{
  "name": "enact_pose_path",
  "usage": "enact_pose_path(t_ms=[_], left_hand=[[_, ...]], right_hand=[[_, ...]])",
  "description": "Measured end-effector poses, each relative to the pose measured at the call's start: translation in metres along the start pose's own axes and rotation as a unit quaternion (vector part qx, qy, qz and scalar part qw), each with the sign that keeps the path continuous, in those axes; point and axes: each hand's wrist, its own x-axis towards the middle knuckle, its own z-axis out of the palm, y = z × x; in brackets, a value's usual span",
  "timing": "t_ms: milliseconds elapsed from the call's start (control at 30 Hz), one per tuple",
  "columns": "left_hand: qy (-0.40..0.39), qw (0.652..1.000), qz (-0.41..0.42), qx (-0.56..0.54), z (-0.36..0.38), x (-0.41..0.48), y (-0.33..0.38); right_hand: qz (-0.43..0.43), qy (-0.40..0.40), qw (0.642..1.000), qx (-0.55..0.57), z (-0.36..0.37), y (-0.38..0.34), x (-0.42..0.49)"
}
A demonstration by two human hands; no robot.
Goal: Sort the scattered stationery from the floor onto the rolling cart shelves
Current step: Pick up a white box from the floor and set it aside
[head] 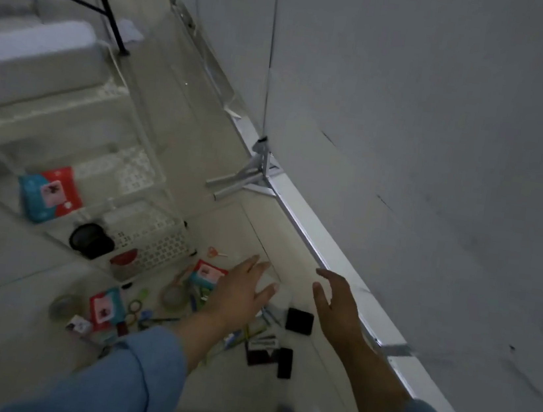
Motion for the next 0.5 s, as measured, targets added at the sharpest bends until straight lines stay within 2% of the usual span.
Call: enact_pose_path(t_ms=[100, 233, 400, 500], left_hand=[[-0.009, 0.996, -0.053, -0.071, 0.032, 0.035, -0.001], [0.032, 0.98, -0.132, -0.146, 0.078, 0.094, -0.03], [0.05, 0.96, -0.22, -0.166, 0.159, 0.19, -0.122], [0.062, 0.959, -0.225, -0.16, 0.219, 0.259, -0.191]], right_hand=[[0.043, -0.049, 0.998, -0.013, 0.001, 0.049, 0.021], [0.113, -0.089, 0.99, 0.0, 0.029, 0.117, 0.055], [0.182, -0.105, 0.977, 0.031, 0.117, 0.223, 0.115], [0.232, -0.086, 0.967, 0.065, 0.186, 0.294, 0.151]])
